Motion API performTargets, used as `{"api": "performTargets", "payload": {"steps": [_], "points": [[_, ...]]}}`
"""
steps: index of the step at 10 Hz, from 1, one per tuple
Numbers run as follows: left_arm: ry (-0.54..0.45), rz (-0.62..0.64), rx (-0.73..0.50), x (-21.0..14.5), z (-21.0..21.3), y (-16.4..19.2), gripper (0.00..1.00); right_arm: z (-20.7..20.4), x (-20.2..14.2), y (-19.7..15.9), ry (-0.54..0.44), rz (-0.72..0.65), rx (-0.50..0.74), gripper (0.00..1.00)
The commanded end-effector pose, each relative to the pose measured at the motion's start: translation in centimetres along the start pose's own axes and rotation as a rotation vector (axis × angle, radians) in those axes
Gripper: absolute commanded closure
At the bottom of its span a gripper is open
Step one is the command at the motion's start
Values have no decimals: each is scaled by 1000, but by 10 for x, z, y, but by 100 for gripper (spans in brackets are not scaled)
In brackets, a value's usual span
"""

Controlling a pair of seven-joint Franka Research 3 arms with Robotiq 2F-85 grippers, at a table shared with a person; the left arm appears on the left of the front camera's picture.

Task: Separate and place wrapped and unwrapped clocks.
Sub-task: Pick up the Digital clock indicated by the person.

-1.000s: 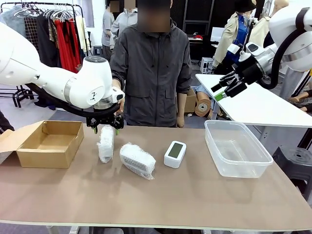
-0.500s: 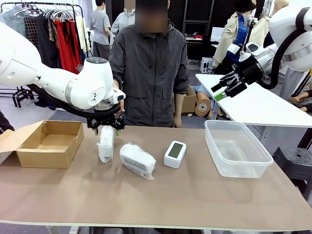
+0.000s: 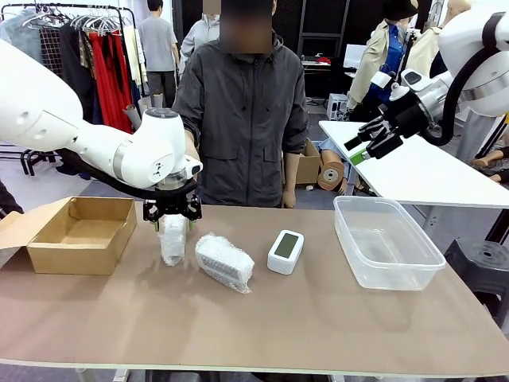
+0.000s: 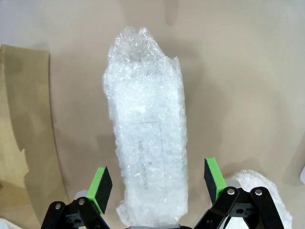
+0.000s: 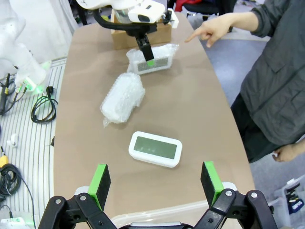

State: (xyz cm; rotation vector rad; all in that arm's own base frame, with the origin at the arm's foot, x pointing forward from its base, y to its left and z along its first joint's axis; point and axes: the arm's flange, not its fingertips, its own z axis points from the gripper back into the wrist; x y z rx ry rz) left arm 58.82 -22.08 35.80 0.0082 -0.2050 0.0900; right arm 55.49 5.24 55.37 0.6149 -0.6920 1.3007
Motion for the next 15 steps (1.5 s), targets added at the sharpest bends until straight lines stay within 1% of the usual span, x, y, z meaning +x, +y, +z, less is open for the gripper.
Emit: {"api": "performTargets", "payload": {"steps": [1,2,7,9,11,12,14,15], "points": [[16,35,28,7,-10,-7,0,0,2,0,0,4,-5,0],[-6,47,46,6,-13,-6,2,0,2,0,0,4,-5,0],[-11,67,71,6,-7,-1,100,0,2,0,0,4,-5,0],[-11,66,76,10,3,1,100,0,2,0,0,4,-5,0],[-32,48,75,19,29,1,100,0,2,0,0,4,-5,0],[1,37,67,23,49,-1,100,0,2,0,0,4,-5,0],[-14,32,67,35,100,-5,100,0,2,0,0,4,-5,0],[-7,8,65,43,121,-7,100,0,2,0,0,4,-5,0]]}}
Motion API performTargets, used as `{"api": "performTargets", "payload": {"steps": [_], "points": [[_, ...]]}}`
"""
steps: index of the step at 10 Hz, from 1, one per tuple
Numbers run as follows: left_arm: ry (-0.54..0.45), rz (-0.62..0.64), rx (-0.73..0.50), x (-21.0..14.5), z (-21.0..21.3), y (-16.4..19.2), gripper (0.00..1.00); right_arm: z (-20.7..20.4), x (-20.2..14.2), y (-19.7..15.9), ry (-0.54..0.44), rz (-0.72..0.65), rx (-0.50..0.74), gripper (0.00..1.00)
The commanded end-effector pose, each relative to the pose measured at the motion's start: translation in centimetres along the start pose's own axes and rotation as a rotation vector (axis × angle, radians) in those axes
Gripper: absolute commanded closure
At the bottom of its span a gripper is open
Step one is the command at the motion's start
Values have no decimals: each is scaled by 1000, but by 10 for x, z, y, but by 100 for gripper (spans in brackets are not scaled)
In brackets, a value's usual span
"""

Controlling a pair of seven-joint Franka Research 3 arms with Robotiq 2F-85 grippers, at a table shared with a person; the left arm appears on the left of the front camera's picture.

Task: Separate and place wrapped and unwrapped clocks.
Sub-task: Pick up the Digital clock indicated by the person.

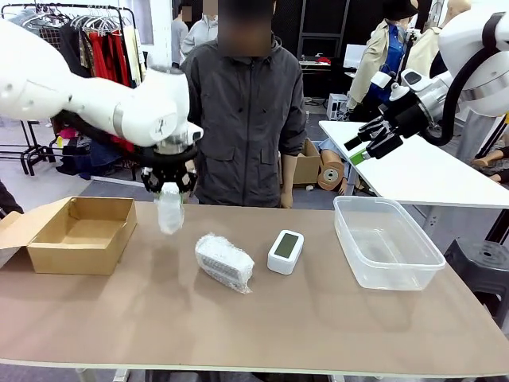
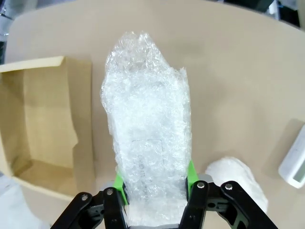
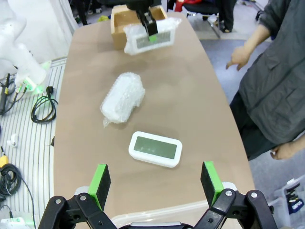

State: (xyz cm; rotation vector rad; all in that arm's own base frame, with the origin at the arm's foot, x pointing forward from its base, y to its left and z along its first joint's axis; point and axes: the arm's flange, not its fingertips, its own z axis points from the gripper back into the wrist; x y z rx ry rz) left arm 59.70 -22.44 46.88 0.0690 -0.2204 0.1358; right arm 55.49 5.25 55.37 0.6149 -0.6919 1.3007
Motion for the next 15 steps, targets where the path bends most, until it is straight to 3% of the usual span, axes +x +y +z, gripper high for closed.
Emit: {"api": "performTargets", "payload": {"steps": [1,7,9,12,15], "points": [[8,-45,-6,17,35,-4,100,0,2,0,0,4,-5,0],[-59,-135,-67,29,137,-6,100,0,2,0,0,4,-5,0],[-21,-150,-76,28,147,-8,100,0,2,0,0,4,-5,0],[-63,-153,-86,28,165,-5,100,0,2,0,0,4,-5,0],[-53,-134,-67,23,154,-9,100,0,2,0,0,4,-5,0]]}}
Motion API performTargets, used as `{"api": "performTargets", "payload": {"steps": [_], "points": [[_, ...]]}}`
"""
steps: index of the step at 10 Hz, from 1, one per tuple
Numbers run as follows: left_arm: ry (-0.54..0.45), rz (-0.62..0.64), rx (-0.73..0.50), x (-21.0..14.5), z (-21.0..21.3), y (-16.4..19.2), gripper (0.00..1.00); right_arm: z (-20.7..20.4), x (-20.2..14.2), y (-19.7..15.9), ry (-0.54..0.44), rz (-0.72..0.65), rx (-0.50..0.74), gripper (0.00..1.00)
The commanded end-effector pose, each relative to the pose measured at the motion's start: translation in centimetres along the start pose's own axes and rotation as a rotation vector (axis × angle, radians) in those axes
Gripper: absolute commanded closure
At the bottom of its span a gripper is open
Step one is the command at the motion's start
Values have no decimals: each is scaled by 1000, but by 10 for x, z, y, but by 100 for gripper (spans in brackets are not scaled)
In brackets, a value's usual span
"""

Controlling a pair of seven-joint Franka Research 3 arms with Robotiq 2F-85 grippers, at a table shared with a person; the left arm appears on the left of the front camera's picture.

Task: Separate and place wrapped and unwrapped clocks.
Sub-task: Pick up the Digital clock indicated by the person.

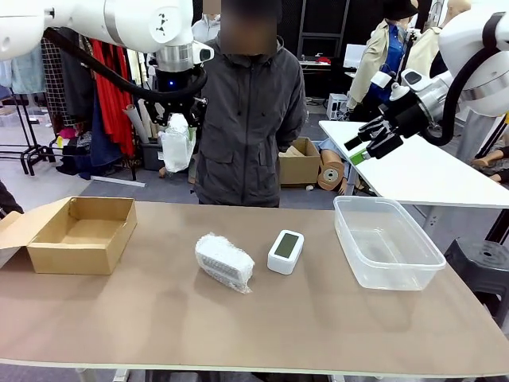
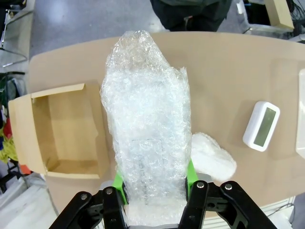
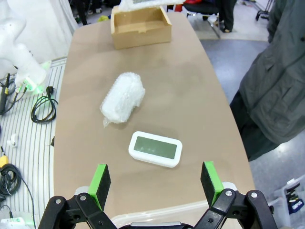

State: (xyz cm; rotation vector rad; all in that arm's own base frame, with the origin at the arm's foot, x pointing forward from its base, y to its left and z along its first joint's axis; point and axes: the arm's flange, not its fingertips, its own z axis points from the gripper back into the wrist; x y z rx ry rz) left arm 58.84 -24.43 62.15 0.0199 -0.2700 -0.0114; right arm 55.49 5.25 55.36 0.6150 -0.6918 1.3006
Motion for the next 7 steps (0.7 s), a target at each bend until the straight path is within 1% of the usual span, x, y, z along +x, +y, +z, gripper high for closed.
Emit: {"api": "performTargets", "payload": {"steps": [1,7], "points": [[-2,5,2,0,2,1,100,0,2,0,0,4,-5,0],[-2,5,2,0,2,1,100,0,2,0,0,4,-5,0]]}}
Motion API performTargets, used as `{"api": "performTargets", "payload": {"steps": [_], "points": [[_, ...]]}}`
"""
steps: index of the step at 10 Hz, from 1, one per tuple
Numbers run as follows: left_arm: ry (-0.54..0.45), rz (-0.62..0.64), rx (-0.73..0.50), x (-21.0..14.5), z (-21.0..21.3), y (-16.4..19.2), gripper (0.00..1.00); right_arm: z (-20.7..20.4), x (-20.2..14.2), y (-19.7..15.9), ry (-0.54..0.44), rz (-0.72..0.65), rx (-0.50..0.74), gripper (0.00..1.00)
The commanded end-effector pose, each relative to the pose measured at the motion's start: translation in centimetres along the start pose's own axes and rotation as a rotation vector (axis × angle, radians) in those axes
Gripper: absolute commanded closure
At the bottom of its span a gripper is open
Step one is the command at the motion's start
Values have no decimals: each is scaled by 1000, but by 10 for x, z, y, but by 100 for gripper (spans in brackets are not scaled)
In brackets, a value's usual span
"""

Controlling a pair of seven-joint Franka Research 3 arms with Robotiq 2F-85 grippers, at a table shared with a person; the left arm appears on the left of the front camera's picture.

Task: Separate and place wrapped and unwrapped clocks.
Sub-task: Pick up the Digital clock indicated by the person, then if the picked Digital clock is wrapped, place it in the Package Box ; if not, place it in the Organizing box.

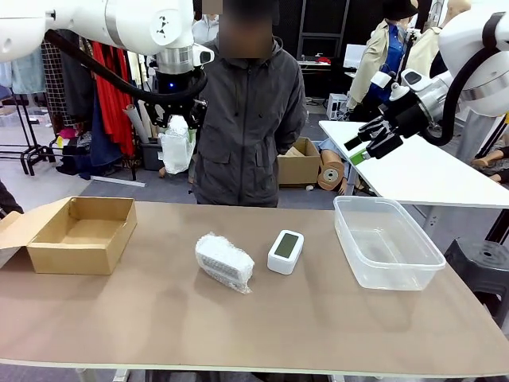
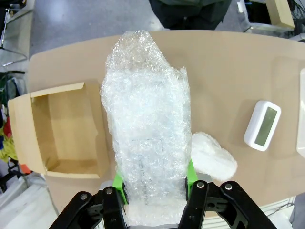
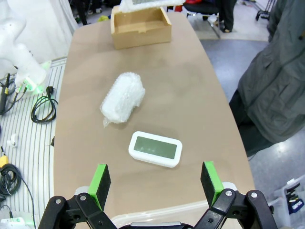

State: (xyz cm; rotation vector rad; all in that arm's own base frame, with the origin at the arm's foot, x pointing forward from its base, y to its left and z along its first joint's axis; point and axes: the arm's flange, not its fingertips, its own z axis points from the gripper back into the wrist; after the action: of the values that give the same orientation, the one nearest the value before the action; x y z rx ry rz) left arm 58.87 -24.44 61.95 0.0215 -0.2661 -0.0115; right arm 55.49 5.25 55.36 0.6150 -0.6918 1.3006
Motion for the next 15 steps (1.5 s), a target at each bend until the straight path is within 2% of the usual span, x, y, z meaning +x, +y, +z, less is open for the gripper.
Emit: {"api": "performTargets", "payload": {"steps": [1,12,13,15], "points": [[-6,5,0,1,4,1,100,0,2,0,0,4,-5,0],[0,0,0,0,0,0,100,0,2,0,0,4,-5,0],[-29,-96,85,-11,10,4,100,0,2,0,0,4,-5,0],[-81,-145,85,-17,29,22,100,0,2,0,0,4,-5,0]]}}
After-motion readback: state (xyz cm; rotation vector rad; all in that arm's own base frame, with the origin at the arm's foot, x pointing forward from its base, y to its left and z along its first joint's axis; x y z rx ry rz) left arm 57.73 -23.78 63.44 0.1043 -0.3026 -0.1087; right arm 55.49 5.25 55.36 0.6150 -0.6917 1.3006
